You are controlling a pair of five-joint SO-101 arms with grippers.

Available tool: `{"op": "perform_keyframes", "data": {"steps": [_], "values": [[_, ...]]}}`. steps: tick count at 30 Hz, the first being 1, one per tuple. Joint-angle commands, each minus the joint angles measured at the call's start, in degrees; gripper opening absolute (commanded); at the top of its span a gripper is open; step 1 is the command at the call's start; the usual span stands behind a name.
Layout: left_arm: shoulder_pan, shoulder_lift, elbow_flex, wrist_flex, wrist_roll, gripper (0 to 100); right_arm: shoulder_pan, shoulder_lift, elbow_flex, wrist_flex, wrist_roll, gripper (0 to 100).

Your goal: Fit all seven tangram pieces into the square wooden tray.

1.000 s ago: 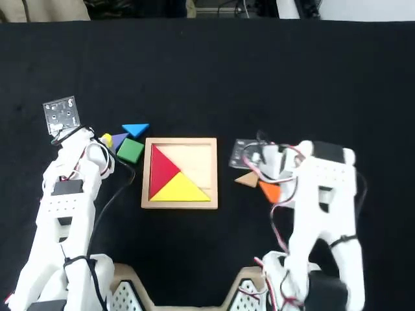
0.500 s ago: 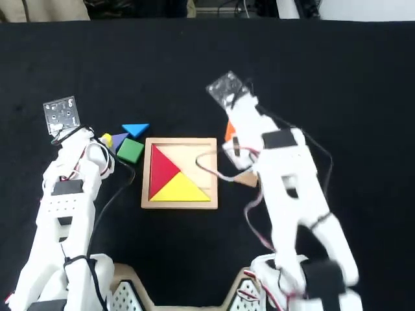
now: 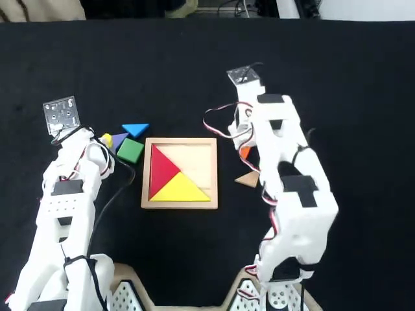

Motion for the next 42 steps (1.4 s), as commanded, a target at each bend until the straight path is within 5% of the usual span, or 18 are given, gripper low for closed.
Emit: {"op": "perform_keyframes", "data": {"steps": [1,5,21,42], "values": [[0.75,-0.09,-1.01,-1.05,-0.26,15,1.14,-0.04,-4.26,1.32,-0.88,13.2],[0.75,-0.09,-1.01,-1.05,-0.26,15,0.79,-0.04,-4.26,1.93,-0.35,28.0],[0.75,-0.09,-1.01,-1.05,-0.26,15,-5.63,-4.18,-6.11,7.65,5.19,21.9],[0.84,-0.09,-0.84,-1.05,-0.26,15,-4.40,4.09,-7.16,4.48,5.63,16.5]]}}
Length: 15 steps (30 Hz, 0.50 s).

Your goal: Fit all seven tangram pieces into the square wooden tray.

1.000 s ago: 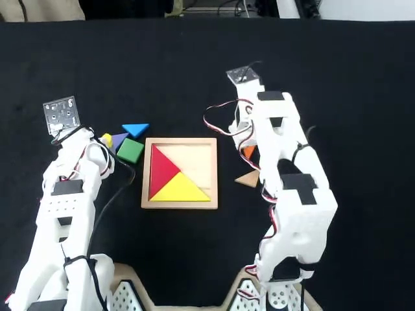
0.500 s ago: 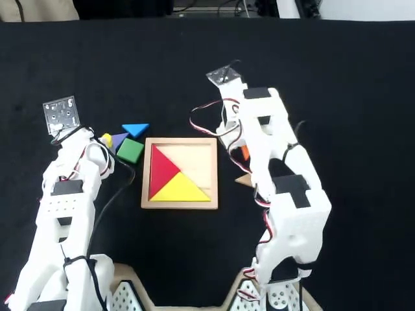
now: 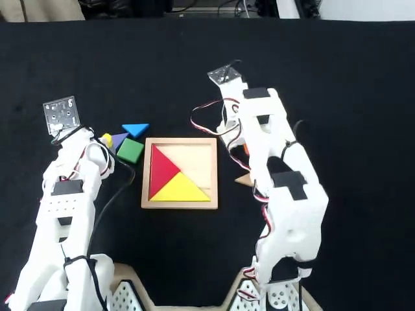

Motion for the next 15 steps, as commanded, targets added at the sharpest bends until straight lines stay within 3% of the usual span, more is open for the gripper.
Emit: {"op": "perform_keyframes", "data": {"steps": [1,7,15], "values": [[0.75,-0.09,-0.84,-1.05,-0.26,15,0.62,-0.48,-1.63,-0.44,0.44,16.5],[0.75,-0.09,-0.84,-1.05,-0.26,15,0.70,-0.48,-1.63,-0.53,0.44,16.1],[0.75,-0.09,-0.84,-1.05,-0.26,15,2.46,-5.76,-0.92,0.00,0.26,4.0]]}}
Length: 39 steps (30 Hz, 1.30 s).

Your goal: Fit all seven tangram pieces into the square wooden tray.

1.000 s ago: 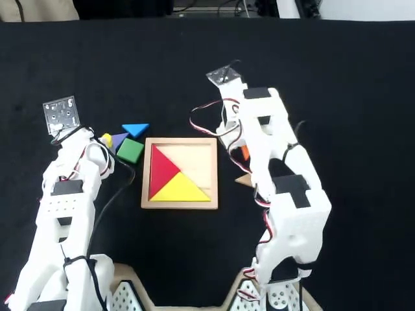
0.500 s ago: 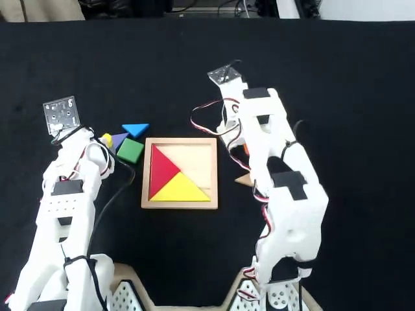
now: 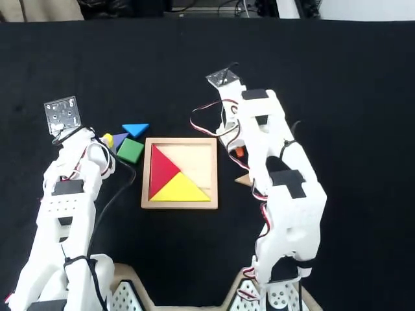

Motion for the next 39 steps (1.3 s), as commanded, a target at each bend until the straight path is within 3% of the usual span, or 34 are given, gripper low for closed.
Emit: {"op": "perform_keyframes", "data": {"steps": [1,14,20,26,31,39], "values": [[0.48,-0.09,-0.84,-1.05,-0.26,15,2.46,-6.73,-0.22,-0.18,0.35,4.0],[0.48,-0.09,-0.40,-1.23,-0.26,15,2.46,-12.62,8.40,-5.10,0.44,3.8],[0.48,-0.09,1.01,-4.13,-0.26,15,-1.85,-16.92,9.98,-0.09,-0.44,1.1],[0.48,-0.09,1.01,-3.87,0.18,15,-11.87,-25.80,20.53,-3.52,-9.58,1.1],[0.84,-0.35,1.63,-3.96,0.35,15,-13.10,-27.12,23.87,-8.00,-24.62,1.1],[4.88,-0.62,3.03,-4.13,0.26,15,-18.02,-24.31,23.69,-9.85,-42.11,1.3]]}}
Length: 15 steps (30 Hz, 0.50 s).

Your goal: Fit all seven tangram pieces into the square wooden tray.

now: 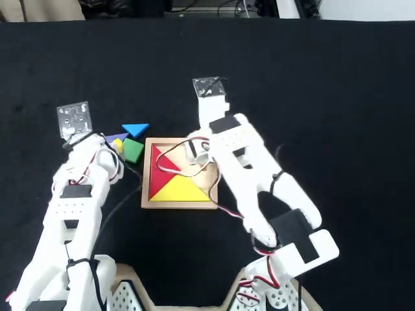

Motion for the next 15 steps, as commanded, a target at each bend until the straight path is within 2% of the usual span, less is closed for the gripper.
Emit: {"op": "perform_keyframes", "data": {"steps": [1,4,15], "values": [[1.45,-0.62,-0.40,-0.97,0.26,15,-2.90,0.04,0.13,-1.93,-7.91,1.3],[1.27,-0.62,-0.31,-0.97,0.26,15,-3.43,0.13,1.36,-2.20,-10.02,1.3],[1.19,-0.44,-0.31,-0.97,0.26,15,-3.43,5.49,2.51,-2.20,-10.02,1.8]]}}
